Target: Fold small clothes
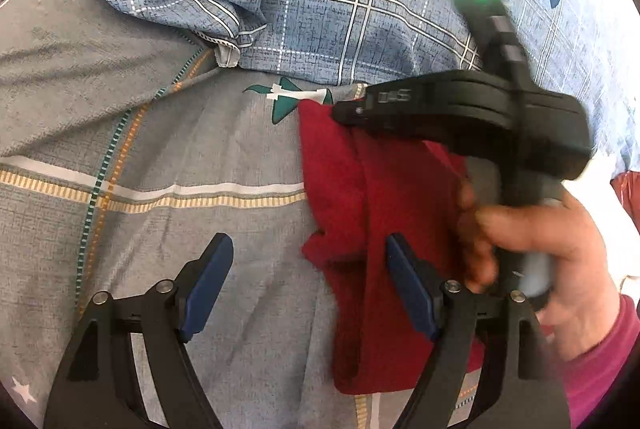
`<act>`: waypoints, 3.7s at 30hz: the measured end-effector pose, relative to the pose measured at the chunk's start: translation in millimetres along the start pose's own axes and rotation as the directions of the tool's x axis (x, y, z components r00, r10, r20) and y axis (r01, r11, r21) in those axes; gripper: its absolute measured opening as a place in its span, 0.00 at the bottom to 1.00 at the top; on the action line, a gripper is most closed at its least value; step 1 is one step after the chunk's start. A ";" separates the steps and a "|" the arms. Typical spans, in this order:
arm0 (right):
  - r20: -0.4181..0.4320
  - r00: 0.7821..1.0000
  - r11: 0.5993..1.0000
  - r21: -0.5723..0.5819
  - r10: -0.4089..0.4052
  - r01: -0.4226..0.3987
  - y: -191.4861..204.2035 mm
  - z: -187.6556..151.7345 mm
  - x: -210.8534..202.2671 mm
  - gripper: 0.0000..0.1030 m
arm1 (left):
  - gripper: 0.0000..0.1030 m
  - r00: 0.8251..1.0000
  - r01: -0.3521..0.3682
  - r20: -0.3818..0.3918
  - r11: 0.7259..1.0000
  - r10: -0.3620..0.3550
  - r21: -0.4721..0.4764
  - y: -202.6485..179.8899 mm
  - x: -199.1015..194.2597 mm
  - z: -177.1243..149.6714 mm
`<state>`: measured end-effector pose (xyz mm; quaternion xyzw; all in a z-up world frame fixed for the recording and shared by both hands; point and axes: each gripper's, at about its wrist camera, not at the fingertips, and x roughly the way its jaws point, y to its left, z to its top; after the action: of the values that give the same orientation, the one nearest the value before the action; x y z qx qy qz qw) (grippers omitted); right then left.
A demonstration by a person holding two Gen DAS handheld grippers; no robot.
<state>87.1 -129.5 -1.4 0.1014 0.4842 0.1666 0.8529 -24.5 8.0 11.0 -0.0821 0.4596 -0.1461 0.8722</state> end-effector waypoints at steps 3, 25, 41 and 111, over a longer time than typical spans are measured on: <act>0.088 0.996 1.000 -0.028 0.003 -0.001 -11.9 -17.8 -46.5 0.39 | 0.77 1.000 -0.005 0.002 1.000 0.005 0.006 -0.4 0.9 -1.1; 0.114 0.859 0.823 0.371 -0.500 0.430 -231.9 -72.8 -149.3 0.29 | 0.78 1.000 -0.025 -0.012 0.999 0.025 0.025 -3.8 19.5 -8.8; 0.099 0.975 0.980 0.050 -0.198 0.194 -72.2 -48.3 -72.8 0.44 | 0.80 0.999 -0.036 -0.006 0.999 0.036 0.041 -3.8 19.4 -9.8; 0.184 0.931 0.949 0.033 -0.314 0.313 -44.9 -37.8 -55.4 0.96 | 0.81 0.995 -0.032 0.095 0.995 0.024 0.091 -10.4 10.3 -1.3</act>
<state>36.6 -191.7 8.1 0.0392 0.4121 0.0173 0.9101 -22.0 -5.2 5.2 -0.0418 0.4119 -0.1511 0.8976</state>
